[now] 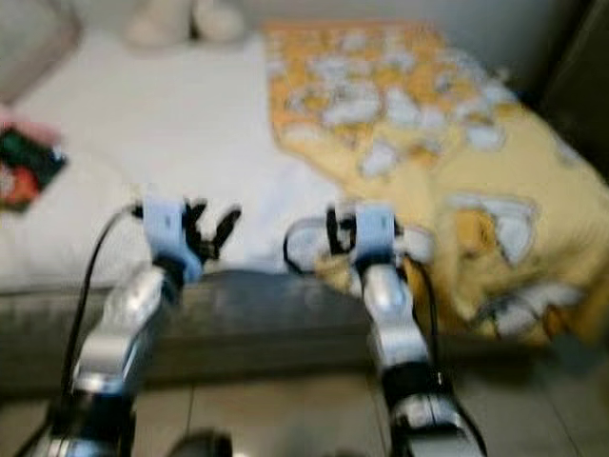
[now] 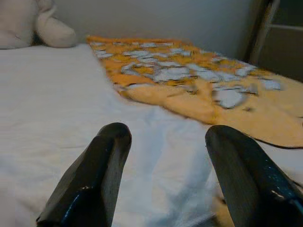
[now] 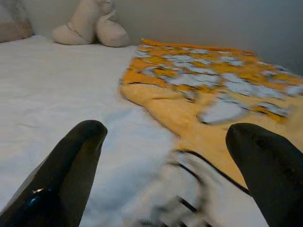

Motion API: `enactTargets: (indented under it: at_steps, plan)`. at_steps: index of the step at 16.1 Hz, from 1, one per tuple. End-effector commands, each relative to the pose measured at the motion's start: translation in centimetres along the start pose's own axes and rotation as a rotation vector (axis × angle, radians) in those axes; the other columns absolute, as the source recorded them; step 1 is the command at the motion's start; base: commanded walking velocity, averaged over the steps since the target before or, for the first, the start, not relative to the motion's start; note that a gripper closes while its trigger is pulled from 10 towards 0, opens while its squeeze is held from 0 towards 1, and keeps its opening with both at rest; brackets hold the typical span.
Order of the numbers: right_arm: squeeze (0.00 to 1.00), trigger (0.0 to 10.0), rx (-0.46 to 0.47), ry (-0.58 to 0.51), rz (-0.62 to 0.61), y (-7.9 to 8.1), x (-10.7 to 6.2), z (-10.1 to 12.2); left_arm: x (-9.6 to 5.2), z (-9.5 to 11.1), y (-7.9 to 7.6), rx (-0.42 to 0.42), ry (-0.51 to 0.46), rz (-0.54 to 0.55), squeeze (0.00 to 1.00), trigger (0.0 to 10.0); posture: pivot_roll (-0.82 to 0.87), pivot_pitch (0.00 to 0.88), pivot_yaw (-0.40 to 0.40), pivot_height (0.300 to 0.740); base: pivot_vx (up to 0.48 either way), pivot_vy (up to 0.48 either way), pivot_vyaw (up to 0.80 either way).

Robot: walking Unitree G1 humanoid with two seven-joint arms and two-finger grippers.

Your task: Clean up the room

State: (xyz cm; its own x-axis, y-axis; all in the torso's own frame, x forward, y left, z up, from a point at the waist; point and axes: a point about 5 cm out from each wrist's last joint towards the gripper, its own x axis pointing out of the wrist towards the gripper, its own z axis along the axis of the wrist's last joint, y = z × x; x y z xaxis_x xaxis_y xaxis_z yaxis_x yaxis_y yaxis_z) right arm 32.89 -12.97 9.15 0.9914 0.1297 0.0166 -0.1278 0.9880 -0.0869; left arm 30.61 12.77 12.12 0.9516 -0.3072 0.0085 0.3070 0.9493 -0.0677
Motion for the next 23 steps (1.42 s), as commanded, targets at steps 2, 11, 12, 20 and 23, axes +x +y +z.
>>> enactTargets:
  at_steps: [2, 11, 12, 20, 23]
  plan:
    - [0.00, 10.0, 0.011, -0.012, 0.043, 1.2, 0.4, 0.5, 0.0, 0.5, 1.2, 0.001, -0.002, 0.045, 0.00, 10.0, 0.01, 0.000, 0.002, 0.703, 0.480, 0.000, 0.00]
    - [0.00, 10.0, 0.087, 0.123, 0.158, 4.2, 1.6, -1.0, -3.4, 1.4, 3.8, 0.077, 0.070, 0.168, 0.00, 10.0, 0.15, 0.000, 0.079, 0.703, 0.030, 0.290, 0.00]
    - [0.00, 10.0, 0.087, 0.123, 0.156, 4.3, 1.8, -0.9, -4.0, 1.5, 3.9, 0.100, 0.086, 0.145, 0.00, 10.0, 0.16, 0.000, 0.089, 0.703, 0.000, 0.000, 0.00]
    - [0.00, 10.0, 0.005, -0.066, -0.018, 2.9, -0.9, 0.6, -5.2, 1.9, 2.4, 0.043, 0.049, 0.127, 0.00, 10.0, 0.10, 0.000, 0.010, 0.703, 0.000, 0.000, 0.00]
    - [0.00, 10.0, -0.049, -0.101, -0.036, 1.0, -1.6, 1.0, -3.1, 1.2, 1.5, 0.006, 0.037, 0.130, 0.00, 10.0, -0.01, 0.000, -0.010, 0.703, 0.000, 0.000, -0.75]
